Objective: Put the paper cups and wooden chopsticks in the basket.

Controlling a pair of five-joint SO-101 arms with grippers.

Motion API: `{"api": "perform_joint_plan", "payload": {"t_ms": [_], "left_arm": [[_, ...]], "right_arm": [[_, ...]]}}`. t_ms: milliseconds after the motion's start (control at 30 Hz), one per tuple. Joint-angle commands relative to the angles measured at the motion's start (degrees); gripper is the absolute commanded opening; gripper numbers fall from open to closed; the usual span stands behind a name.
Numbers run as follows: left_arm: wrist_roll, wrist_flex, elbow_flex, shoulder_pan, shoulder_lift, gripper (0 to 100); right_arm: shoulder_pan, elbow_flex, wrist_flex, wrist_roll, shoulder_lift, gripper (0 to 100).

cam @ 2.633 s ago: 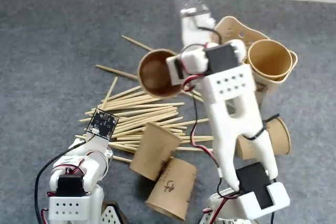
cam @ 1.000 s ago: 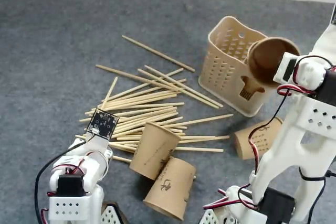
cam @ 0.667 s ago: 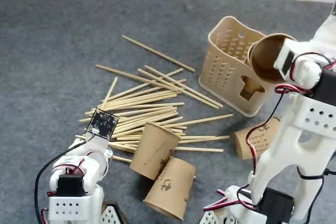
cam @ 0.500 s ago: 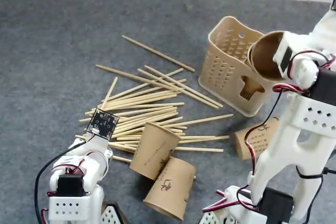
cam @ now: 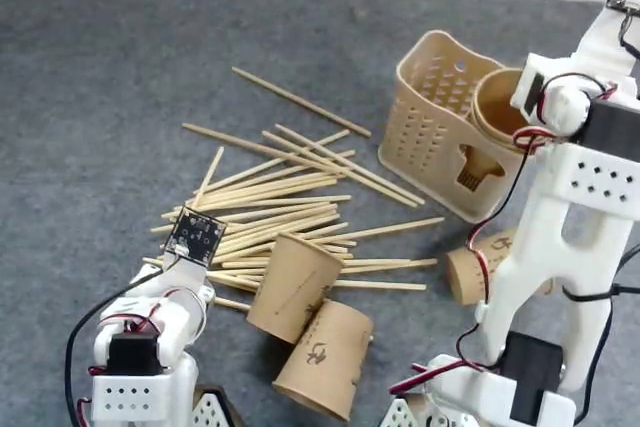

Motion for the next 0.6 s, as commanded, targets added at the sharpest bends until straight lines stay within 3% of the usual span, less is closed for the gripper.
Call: {"api": "perform_joint_plan", "payload": {"t_ms": [0, 567], "left_arm": [[-0.26, -1.32, -0.57, -0.57, 0.66, 12], [-0.26, -1.32, -0.57, -0.48, 0.66, 12]], "right_arm": [[-0.66, -0.75, 0.75, 0.62, -3.91, 20.6], [-0.22, -0.04, 25.45, 3.78, -11.38, 20.6]]}}
